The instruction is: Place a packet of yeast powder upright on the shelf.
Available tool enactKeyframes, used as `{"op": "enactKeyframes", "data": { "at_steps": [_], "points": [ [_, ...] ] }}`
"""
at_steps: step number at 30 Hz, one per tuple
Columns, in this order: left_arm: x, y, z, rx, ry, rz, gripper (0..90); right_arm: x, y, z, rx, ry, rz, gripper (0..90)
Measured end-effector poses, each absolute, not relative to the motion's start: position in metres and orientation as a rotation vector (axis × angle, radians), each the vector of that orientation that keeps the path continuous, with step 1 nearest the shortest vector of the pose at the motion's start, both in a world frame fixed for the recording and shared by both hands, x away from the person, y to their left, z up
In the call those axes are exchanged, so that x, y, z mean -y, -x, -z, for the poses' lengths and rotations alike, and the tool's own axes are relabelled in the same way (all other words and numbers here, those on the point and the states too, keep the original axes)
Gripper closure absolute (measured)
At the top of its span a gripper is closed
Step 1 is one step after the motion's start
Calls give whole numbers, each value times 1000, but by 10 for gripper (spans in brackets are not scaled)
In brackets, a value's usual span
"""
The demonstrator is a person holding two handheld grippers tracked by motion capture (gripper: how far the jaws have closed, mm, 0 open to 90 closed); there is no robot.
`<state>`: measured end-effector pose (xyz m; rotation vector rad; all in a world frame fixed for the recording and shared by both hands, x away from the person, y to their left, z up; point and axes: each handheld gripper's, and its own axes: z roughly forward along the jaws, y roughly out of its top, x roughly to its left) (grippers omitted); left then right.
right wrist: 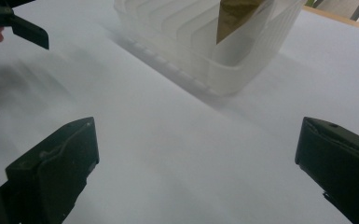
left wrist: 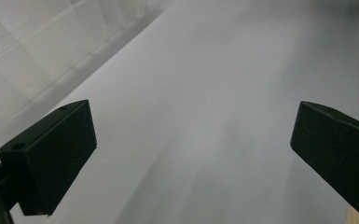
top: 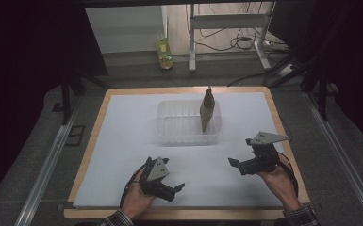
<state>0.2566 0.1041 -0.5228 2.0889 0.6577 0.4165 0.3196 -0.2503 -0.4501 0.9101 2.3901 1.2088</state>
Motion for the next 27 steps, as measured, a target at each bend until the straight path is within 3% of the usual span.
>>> {"op": "enactKeyframes", "data": {
  "at_steps": [27],
  "points": [
    [-134, -229, 522, -743, -2075, -458, 1, 275, -260, 489, -2392, -899, -1105, 0]
  ]
}}
